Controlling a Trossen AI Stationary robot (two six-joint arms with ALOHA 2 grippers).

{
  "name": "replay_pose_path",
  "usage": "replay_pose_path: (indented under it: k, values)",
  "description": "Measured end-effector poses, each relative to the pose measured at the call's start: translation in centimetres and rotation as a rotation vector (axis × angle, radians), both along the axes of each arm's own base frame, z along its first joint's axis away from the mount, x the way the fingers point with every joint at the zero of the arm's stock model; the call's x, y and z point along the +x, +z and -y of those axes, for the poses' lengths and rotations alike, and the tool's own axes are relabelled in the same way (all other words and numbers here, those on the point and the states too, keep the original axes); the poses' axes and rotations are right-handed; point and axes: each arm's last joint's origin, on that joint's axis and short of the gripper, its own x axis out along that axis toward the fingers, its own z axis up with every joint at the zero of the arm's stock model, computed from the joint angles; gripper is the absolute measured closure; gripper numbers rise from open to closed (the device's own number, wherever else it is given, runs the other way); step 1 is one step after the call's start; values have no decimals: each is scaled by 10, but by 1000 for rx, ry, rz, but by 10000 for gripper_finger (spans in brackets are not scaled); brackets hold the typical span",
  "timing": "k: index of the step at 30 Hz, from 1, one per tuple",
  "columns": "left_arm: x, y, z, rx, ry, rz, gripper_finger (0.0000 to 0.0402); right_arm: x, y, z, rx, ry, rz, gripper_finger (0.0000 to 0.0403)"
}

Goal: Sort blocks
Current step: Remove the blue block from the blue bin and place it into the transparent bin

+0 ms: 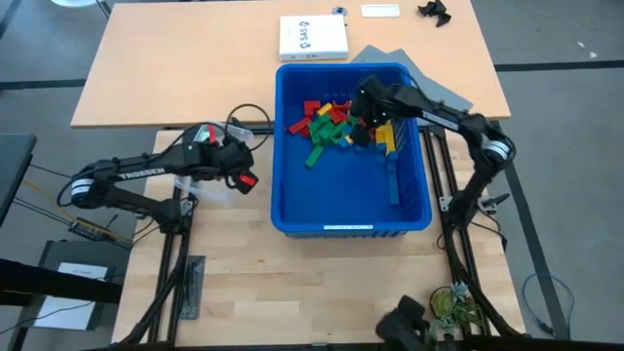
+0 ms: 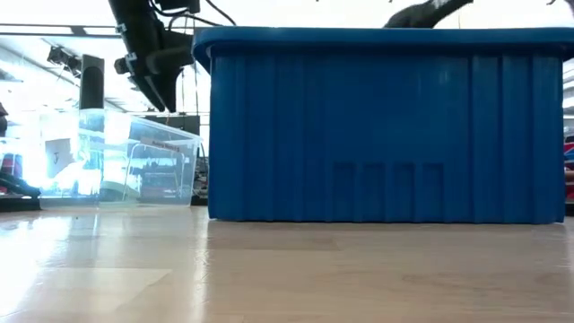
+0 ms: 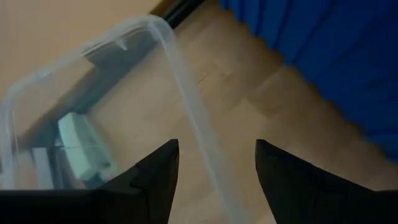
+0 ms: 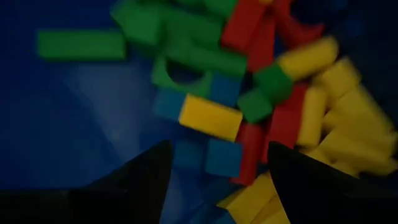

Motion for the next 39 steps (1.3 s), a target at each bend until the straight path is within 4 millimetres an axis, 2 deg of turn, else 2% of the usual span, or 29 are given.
replay_pose_path:
  k: [3,7,13,19,24,25,33,39]
  values:
    - [-3,4,2,-33,18,62,184,-6,-24,18,85,-41,-51,144]
    - [-6,7,3,-51,33,94,184,-11,-48,33,170,-60,-82,144]
    - [-9,13,4,-38,35,138,184,-9,-65,42,238,-40,-45,147]
    - [-11,17,4,-18,30,175,184,-7,-70,45,218,-29,-57,180]
    - [-13,18,4,-8,26,171,184,-6,-70,45,202,-11,-68,270]
    - [-14,18,4,-11,34,159,184,-6,-70,45,201,-9,-69,276]
    - [-32,6,2,-24,264,60,184,-5,-71,45,198,1,-72,276]
    - [-40,-21,8,-204,245,-53,184,-5,-71,45,192,18,-78,276]
